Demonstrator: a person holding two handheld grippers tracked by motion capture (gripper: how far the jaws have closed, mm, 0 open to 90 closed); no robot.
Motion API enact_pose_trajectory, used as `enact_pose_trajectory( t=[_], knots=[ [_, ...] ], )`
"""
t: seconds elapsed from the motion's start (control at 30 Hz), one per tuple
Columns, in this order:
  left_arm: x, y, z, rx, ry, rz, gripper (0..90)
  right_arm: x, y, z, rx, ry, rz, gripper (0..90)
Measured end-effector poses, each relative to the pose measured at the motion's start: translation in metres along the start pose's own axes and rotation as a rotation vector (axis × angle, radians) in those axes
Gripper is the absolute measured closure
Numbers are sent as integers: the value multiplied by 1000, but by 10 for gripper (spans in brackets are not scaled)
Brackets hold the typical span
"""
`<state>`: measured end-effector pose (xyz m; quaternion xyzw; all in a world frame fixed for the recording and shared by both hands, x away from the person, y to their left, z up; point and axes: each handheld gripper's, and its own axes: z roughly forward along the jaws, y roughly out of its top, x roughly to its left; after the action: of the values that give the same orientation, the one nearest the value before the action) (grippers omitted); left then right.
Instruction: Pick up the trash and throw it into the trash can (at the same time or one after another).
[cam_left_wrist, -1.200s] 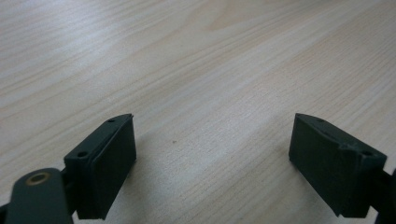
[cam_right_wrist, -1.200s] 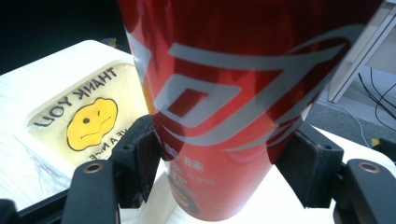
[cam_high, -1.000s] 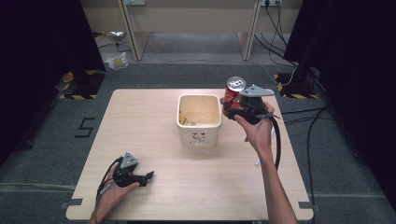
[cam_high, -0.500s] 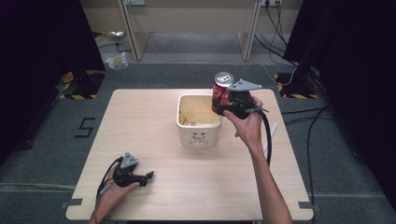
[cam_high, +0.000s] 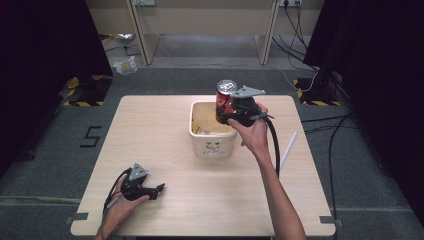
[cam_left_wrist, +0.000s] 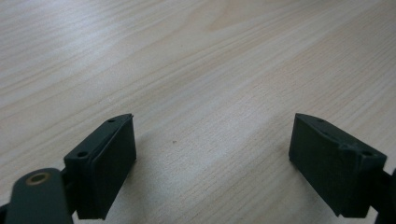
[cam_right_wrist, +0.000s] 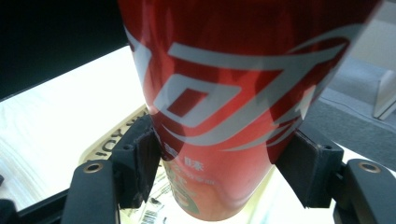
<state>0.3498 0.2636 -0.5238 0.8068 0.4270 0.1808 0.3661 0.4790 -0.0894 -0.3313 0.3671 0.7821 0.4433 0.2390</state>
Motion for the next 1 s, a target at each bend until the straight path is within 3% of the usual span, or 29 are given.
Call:
enact_pose_trajectory(
  t=[0.5,1.0],
  knots=[
    [0,0,0,1,0,0,141,17,-6,39,80,55,-17,341],
    [0,0,0,2,1,1,141,30,-14,60,135,106,-11,339]
  ],
)
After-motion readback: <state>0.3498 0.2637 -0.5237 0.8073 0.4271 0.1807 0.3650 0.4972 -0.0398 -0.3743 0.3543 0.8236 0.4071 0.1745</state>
